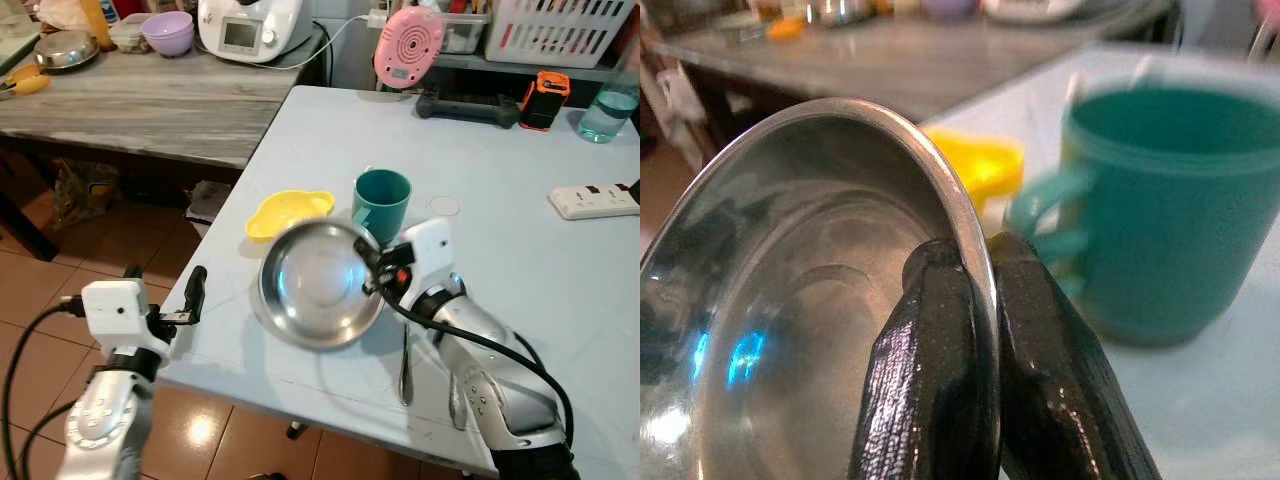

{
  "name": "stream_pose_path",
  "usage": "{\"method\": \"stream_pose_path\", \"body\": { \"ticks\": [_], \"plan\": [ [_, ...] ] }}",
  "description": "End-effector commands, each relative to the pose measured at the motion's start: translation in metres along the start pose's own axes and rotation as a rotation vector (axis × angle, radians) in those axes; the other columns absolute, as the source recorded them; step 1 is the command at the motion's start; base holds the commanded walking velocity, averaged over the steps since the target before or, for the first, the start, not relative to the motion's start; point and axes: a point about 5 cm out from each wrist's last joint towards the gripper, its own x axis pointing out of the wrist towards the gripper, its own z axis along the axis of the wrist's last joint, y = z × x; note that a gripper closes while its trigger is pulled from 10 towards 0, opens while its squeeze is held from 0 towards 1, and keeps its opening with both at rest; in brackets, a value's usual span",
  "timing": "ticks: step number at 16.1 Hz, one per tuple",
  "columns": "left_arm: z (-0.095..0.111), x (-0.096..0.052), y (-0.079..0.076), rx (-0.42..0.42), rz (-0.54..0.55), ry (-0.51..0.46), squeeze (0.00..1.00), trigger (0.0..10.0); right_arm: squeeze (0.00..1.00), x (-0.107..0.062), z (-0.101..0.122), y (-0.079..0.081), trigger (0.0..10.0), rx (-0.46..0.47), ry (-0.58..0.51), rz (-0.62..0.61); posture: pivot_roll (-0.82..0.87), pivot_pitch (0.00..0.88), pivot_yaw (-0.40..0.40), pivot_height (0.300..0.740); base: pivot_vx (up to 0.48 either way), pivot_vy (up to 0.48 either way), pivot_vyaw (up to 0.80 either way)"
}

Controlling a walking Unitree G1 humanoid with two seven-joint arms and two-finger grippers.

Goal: Setting the table

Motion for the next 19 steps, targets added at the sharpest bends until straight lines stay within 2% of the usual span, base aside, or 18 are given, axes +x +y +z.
{"method": "stream_pose_path", "body": {
  "ticks": [1,2,3,8,12,19],
  "plan": [
    [0.0006,0.0021,0.0006,0.021,0.020,-0.008,0.00,10.0,0.00,-0.0002,0.0096,0.0046,0.0,-0.025,-0.060,0.018,-0.11,0.105,0.033,0.740,0.000,0.000,0.00],
    [0.0004,0.0041,-0.0017,0.011,0.029,-0.011,0.00,10.0,0.00,0.0002,0.0119,0.0057,1.0,-0.039,-0.080,0.023,-0.11,0.103,0.033,0.740,0.000,0.000,0.00],
    [-0.0001,0.0062,-0.0040,-0.002,0.044,-0.013,0.00,10.0,0.00,0.0010,0.0141,0.0072,10.0,-0.062,-0.100,0.028,-0.10,0.099,0.032,0.740,0.000,0.000,0.00],
    [-0.0047,0.0072,-0.0015,0.024,0.109,0.013,0.00,10.0,0.00,0.0030,0.0124,0.0055,10.0,-0.067,-0.112,0.007,-0.10,0.099,0.032,0.740,0.000,0.000,0.00],
    [-0.0076,0.0083,-0.0033,0.034,0.096,0.033,0.00,10.0,0.00,0.0031,0.0116,0.0046,10.0,-0.064,-0.115,-0.005,-0.10,0.101,0.036,0.740,0.000,0.000,0.00],
    [-0.0092,0.0083,-0.0033,0.040,0.088,0.047,0.00,10.0,0.00,0.0020,0.0114,0.0050,10.0,-0.069,-0.120,-0.011,-0.10,0.104,0.041,0.740,-0.274,0.000,0.00]
  ]
}}
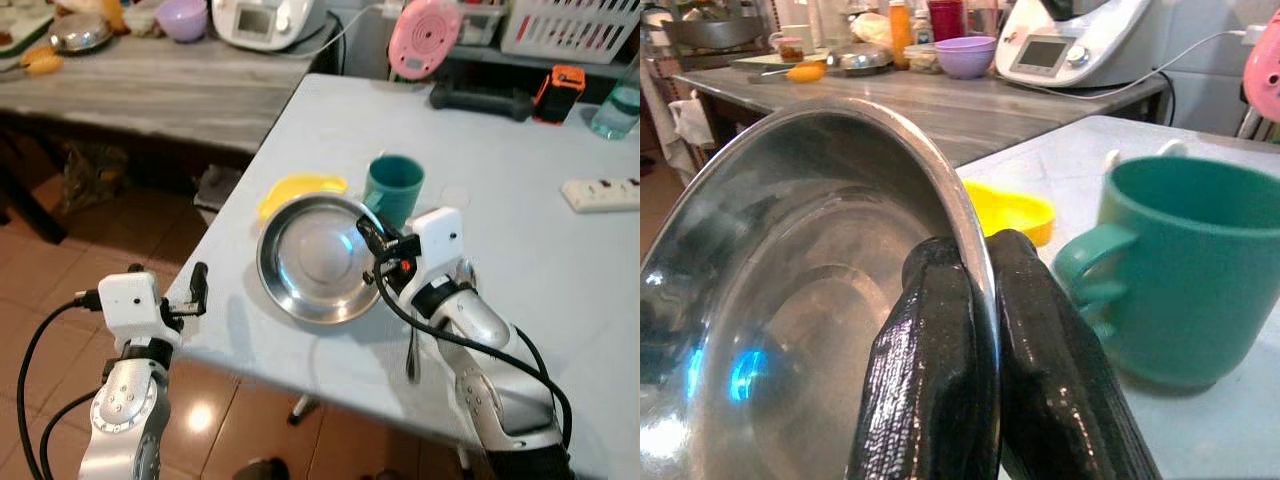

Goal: Setting the table

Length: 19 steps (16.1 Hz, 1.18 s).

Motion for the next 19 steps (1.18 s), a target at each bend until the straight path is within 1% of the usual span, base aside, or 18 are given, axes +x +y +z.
{"method": "stream_pose_path", "body": {
  "ticks": [1,5,6,8,14,17,19],
  "plan": [
    [-0.0049,-0.0018,0.0014,0.015,0.003,0.027,0.00,10.0,0.00,0.0006,0.0007,0.0029,10.0,0.001,-0.013,0.013,-0.10,0.104,0.041,0.740,-0.300,0.000,0.00],
    [-0.0052,-0.0019,0.0010,0.019,0.000,0.028,0.00,10.0,0.00,0.0013,0.0007,0.0026,10.0,-0.001,-0.015,0.012,-0.10,0.100,0.040,0.740,-0.285,0.000,0.00],
    [-0.0048,-0.0023,0.0005,0.026,-0.009,0.021,0.00,10.0,0.00,0.0013,0.0009,0.0024,10.0,-0.002,-0.016,0.011,-0.10,0.099,0.040,0.740,0.000,0.000,0.00],
    [-0.0040,-0.0025,0.0002,0.009,-0.016,0.010,0.00,10.0,0.00,0.0010,0.0009,0.0023,10.0,-0.008,-0.017,0.011,-0.10,0.100,0.039,0.740,0.000,0.000,0.00],
    [-0.0062,-0.0036,-0.0005,-0.014,-0.021,0.021,0.00,10.0,0.00,-0.0001,0.0014,-0.0011,10.0,-0.019,-0.020,-0.015,-0.11,0.106,0.040,0.740,0.000,0.000,0.00],
    [-0.0068,-0.0035,-0.0013,-0.014,-0.022,0.025,0.00,10.0,0.00,0.0002,0.0003,-0.0005,10.0,-0.019,-0.015,-0.015,-0.10,0.106,0.041,0.740,0.000,0.000,-0.55],
    [-0.0074,-0.0035,-0.0017,-0.011,-0.028,0.029,0.00,10.0,0.00,0.0006,0.0002,-0.0001,10.0,-0.018,-0.016,-0.015,-0.11,0.107,0.041,0.740,0.000,0.366,-0.57]
  ]
}}
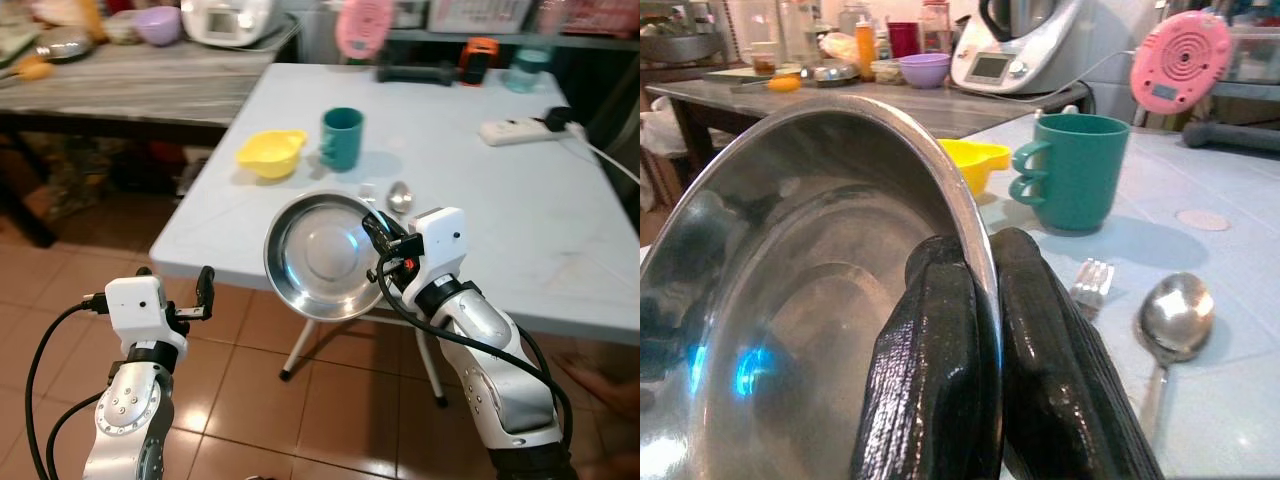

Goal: Setting the table

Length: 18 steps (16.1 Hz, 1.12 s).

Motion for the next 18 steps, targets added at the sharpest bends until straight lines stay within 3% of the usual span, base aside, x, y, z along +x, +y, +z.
{"method": "stream_pose_path", "body": {
  "ticks": [1,9,18],
  "plan": [
    [-0.0014,-0.0014,0.0029,0.009,0.007,0.011,0.00,10.0,0.00,0.0020,0.0028,0.0041,10.0,0.003,-0.015,0.009,-0.11,0.107,0.041,0.740,0.000,0.480,-0.58],
    [-0.0027,0.0004,0.0001,0.009,-0.005,0.017,0.00,10.0,0.00,0.0009,0.0019,0.0044,10.0,0.004,-0.012,0.006,-0.11,0.109,0.047,0.740,0.000,0.480,-0.51],
    [-0.0039,0.0010,-0.0058,0.007,-0.011,0.017,0.00,10.0,0.00,0.0014,0.0022,0.0053,10.0,-0.005,-0.021,0.014,-0.11,0.108,0.046,0.740,0.000,0.480,0.00]
  ]
}}
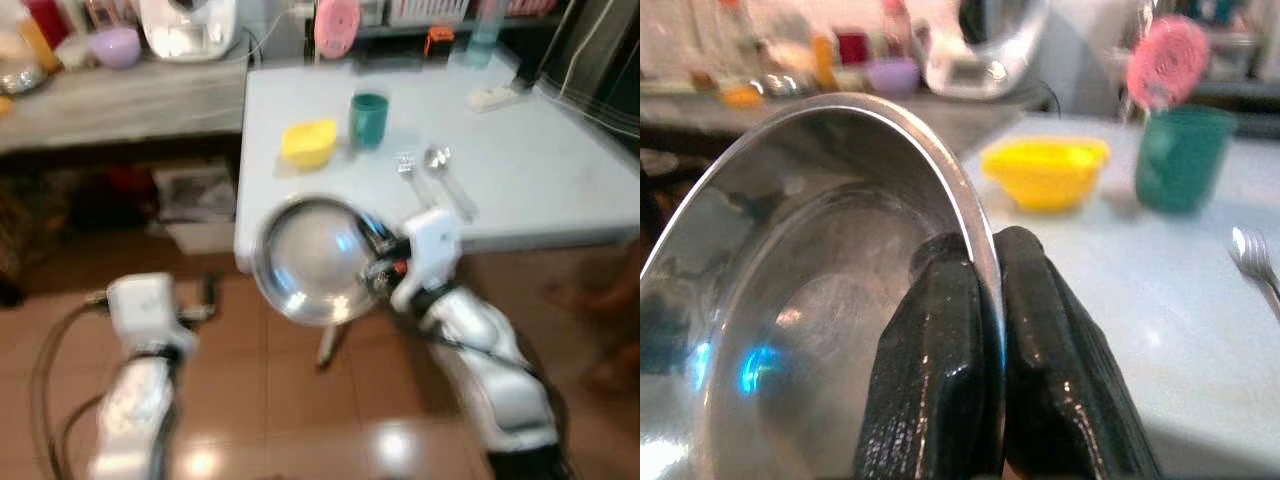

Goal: Setting the table

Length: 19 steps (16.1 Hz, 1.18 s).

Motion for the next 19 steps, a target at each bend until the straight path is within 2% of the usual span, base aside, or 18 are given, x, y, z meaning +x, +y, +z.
{"method": "stream_pose_path", "body": {
  "ticks": [1,11,19],
  "plan": [
    [0.0012,-0.0005,0.0061,0.025,0.017,0.000,0.00,10.0,0.00,0.0022,0.0097,0.0049,10.0,-0.004,-0.047,0.021,-0.11,0.108,0.046,0.740,0.000,0.480,0.00],
    [0.0011,0.0008,0.0035,0.028,0.010,0.000,0.00,10.0,0.00,0.0023,0.0092,0.0070,10.0,-0.028,-0.054,0.034,-0.11,0.102,0.046,0.740,0.000,0.480,0.00],
    [-0.0039,0.0017,0.0019,0.030,0.007,0.015,0.00,10.0,0.00,0.0018,0.0077,0.0078,10.0,-0.032,-0.049,0.036,-0.12,0.104,0.051,0.740,0.000,0.480,0.65]
  ]
}}
